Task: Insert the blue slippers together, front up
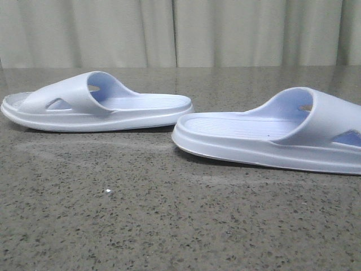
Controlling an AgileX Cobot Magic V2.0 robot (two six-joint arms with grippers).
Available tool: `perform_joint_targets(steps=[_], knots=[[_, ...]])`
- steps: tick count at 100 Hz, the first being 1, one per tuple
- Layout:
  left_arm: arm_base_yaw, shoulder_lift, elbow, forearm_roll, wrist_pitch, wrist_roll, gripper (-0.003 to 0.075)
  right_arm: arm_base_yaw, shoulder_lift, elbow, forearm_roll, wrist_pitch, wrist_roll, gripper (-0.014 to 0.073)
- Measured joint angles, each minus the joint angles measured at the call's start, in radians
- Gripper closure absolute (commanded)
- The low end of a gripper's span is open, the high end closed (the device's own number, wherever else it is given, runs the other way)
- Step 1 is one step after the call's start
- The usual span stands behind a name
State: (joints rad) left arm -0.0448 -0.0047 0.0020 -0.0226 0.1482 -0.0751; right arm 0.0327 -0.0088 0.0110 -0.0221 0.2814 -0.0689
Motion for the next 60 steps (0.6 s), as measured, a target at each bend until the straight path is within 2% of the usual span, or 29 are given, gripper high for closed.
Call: perform_joint_targets(steps=[60], knots=[[0.0,0.0,0.0,0.0,-0.004,0.0,0.0705,-0.003,0.0,0.0,0.0,0.0,0.0,0.0672]])
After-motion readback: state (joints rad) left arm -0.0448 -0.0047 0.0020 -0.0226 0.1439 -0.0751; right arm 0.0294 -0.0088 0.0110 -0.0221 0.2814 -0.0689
